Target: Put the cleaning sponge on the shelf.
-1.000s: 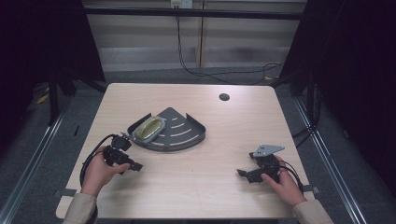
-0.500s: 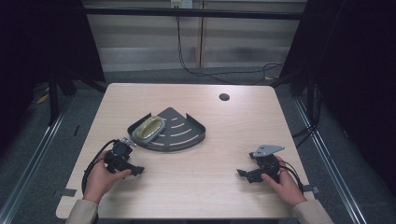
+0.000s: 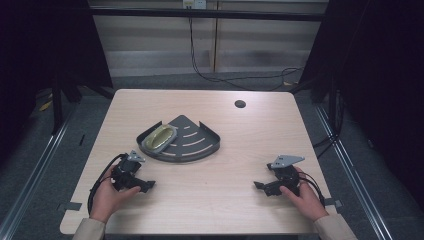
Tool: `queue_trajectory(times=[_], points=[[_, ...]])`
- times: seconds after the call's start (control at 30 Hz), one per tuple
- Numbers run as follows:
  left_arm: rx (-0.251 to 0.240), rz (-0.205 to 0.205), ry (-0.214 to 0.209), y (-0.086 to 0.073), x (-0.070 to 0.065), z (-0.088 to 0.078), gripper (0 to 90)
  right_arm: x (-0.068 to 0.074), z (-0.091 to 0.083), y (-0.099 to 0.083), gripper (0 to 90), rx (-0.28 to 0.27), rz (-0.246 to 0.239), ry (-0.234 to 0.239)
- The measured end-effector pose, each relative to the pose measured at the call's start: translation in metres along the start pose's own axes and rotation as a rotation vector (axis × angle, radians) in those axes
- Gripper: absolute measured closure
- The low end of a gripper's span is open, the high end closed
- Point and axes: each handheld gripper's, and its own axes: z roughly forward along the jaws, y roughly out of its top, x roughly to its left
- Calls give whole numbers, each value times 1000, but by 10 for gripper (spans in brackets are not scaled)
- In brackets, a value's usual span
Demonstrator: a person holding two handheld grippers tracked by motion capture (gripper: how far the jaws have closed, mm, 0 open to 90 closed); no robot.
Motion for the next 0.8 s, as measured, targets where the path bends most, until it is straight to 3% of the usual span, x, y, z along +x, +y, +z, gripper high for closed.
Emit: queue_trajectory(times=[0.27,0.53,0.8], points=[[-71,10,0,-8,0,2,82,0,0,0,115,0,0,0],[-89,22,-7,-11,-2,5,0,0,0,0,115,0,0,0],[-125,36,-8,-15,-1,5,0,0,0,0,115,0,0,0]])
